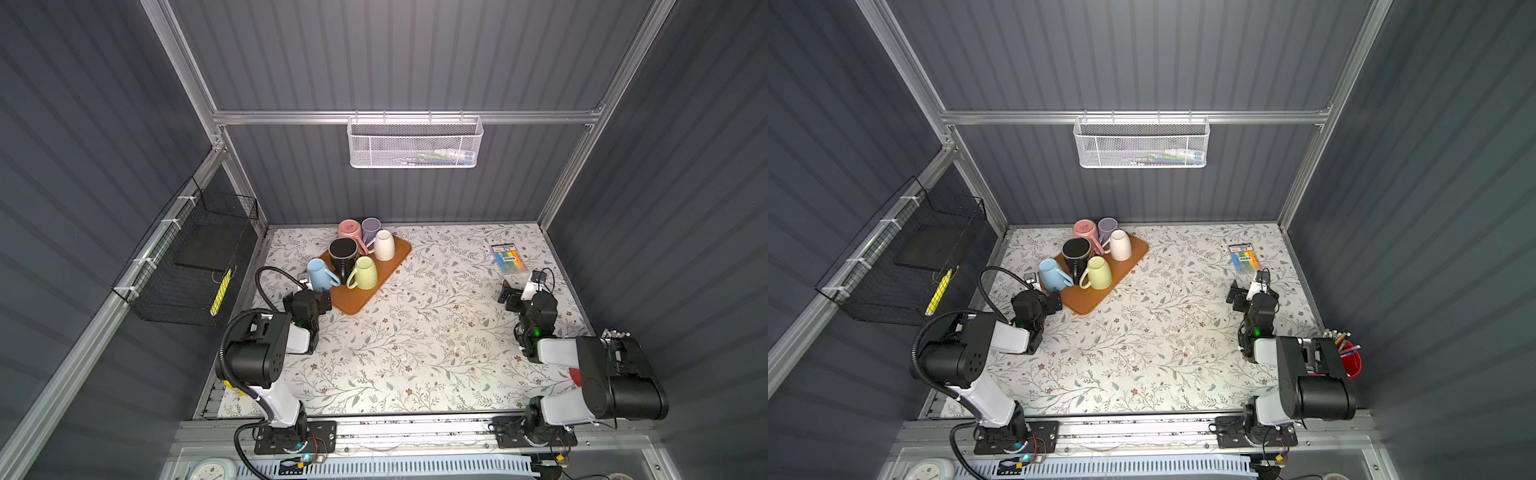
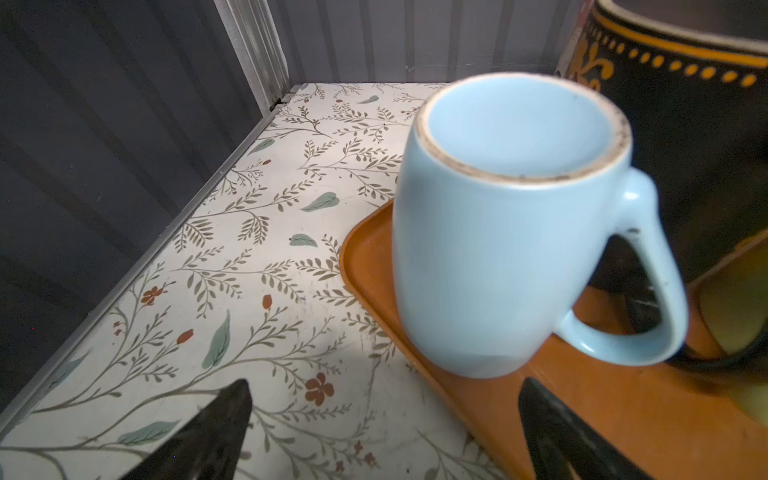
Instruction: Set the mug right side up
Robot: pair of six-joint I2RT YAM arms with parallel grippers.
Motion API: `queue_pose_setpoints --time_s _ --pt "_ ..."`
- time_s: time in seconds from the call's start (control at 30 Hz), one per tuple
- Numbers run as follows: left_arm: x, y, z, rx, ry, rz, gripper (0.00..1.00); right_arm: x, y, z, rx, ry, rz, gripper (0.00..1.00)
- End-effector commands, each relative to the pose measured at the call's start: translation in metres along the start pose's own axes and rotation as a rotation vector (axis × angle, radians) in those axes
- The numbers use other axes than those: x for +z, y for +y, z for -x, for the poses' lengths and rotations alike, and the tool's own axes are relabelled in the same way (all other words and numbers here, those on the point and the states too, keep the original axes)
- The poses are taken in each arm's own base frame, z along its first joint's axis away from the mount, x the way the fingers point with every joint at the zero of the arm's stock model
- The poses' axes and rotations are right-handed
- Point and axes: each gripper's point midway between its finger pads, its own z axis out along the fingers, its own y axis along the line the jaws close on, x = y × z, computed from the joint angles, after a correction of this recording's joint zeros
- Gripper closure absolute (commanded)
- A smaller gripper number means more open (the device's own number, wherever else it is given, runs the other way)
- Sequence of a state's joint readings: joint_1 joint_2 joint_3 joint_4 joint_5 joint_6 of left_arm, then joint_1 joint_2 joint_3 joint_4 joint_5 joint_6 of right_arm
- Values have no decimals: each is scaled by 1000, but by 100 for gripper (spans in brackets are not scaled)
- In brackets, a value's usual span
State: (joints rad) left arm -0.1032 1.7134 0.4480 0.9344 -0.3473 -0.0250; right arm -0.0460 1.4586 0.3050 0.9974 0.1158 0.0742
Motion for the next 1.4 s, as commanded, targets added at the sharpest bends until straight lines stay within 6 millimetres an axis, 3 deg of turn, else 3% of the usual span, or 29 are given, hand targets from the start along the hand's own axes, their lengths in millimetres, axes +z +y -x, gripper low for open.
queue_pose_setpoints --time_s 0.0,0.83,0.9,1.0,1.07,1.17,1.37 --pt "2 2 4 6 -13 14 0 1 3 4 -7 -11 7 1" --pt "1 2 4 5 -11 9 0 1 0 4 7 -11 3 1" --pt "-1 9 11 -14 -24 49 0 -8 -17 9 42 -36 -97 1" --pt "-5 17 23 -19 3 92 0 -16 -8 20 5 -93 -84 1" --pt "-11 22 33 -27 5 112 0 -19 -6 26 -28 -41 -117 1" --pt "-23 29 53 -49 -19 133 0 -27 -6 49 13 -13 -130 1" --pt "-43 36 92 -143 18 151 0 -37 28 78 124 82 49 1"
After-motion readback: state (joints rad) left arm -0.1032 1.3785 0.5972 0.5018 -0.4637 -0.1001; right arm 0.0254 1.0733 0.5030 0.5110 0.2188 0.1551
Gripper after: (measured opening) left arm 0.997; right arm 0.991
